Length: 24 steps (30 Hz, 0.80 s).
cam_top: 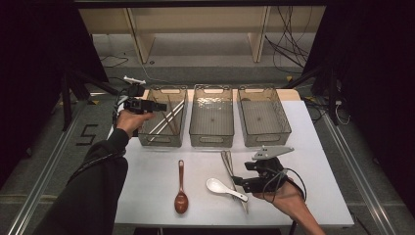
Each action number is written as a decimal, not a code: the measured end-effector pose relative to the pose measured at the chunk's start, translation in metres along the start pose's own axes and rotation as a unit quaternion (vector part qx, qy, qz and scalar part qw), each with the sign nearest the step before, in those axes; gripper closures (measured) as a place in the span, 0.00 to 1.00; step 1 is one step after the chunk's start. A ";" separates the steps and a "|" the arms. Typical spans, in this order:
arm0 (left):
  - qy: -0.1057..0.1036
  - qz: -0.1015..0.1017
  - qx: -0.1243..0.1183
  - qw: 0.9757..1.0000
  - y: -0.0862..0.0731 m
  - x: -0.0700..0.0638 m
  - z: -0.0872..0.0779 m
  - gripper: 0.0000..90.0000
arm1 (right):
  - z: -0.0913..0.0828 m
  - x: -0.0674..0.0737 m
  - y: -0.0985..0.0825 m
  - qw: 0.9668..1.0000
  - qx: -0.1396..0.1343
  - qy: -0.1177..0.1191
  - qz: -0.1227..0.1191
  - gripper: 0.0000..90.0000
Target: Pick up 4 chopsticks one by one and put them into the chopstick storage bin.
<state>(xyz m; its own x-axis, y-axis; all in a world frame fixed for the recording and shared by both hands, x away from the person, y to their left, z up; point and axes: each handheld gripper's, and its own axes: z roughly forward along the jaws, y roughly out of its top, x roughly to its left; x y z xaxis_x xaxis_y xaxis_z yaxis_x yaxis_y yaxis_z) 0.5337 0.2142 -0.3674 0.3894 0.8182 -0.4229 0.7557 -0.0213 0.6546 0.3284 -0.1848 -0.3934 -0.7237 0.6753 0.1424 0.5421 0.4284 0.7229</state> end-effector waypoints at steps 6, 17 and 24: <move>-0.035 0.023 -0.018 0.999 -0.012 -0.020 -0.022 0.45 | 0.000 0.000 0.000 1.000 0.001 -0.002 0.001 0.37; -0.048 0.062 -0.016 0.997 -0.060 -0.047 -0.048 0.30 | 0.003 0.002 0.000 1.000 0.007 -0.004 -0.002 0.37; -0.030 0.093 0.024 0.995 -0.089 -0.062 -0.037 0.25 | 0.003 0.001 0.000 1.000 0.006 -0.006 -0.001 0.37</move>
<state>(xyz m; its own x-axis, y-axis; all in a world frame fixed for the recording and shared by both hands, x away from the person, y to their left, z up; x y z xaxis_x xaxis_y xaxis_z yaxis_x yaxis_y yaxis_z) 0.4226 0.1865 -0.3759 0.5544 0.7620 -0.3346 0.6916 -0.1982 0.6946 0.3291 -0.1819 -0.3955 -0.7199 0.6811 0.1335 0.5461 0.4372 0.7146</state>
